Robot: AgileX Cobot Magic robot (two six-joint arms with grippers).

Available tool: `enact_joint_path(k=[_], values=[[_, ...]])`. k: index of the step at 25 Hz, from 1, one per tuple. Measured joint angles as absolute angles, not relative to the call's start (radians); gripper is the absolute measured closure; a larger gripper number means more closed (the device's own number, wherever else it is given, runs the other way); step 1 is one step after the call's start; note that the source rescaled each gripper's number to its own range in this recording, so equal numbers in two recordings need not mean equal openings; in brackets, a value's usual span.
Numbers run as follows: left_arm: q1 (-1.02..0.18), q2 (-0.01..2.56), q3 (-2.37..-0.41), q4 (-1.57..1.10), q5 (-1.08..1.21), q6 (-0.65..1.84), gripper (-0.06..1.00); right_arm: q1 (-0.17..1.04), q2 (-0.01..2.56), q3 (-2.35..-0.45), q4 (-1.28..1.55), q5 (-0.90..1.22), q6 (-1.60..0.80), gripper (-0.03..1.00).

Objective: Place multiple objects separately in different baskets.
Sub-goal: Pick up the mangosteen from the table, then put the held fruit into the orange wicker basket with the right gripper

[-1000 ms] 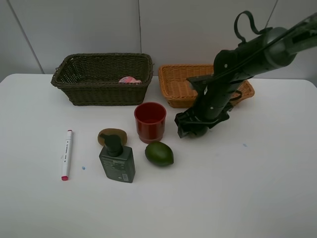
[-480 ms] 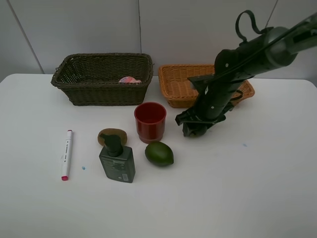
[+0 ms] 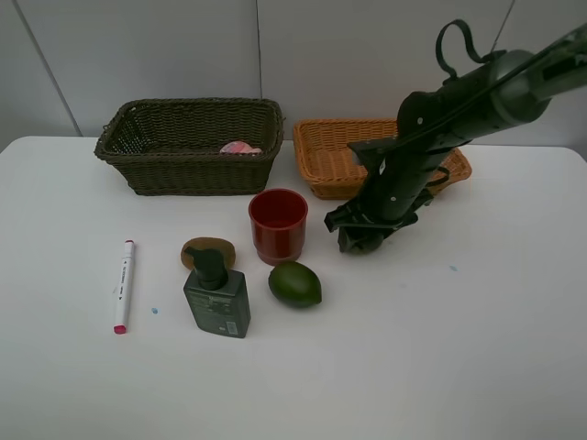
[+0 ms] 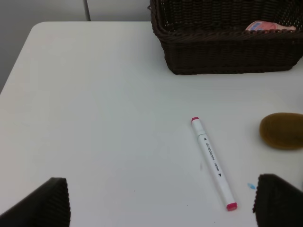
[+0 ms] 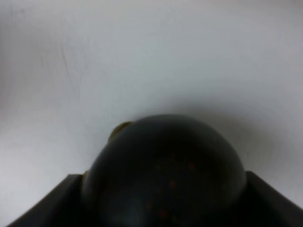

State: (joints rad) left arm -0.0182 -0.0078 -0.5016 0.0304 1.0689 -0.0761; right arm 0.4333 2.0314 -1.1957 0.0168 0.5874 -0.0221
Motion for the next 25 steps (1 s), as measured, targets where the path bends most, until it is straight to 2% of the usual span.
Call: enact_joint_path(k=[9,19,25], values=[[-0.018,-0.008,-0.502,0.030,1.069,-0.076,-0.05,0.433,2.008,-1.196,0.016,0.607,-0.022,0.30],[-0.018,-0.008,-0.502,0.030,1.069,-0.076,-0.05,0.428,1.698,-1.196,0.017,0.668,-0.021,0.30],[-0.018,-0.008,-0.502,0.030,1.069,-0.076,-0.05,0.368,1.611,-1.214,0.008,0.673,0.038,0.30]])
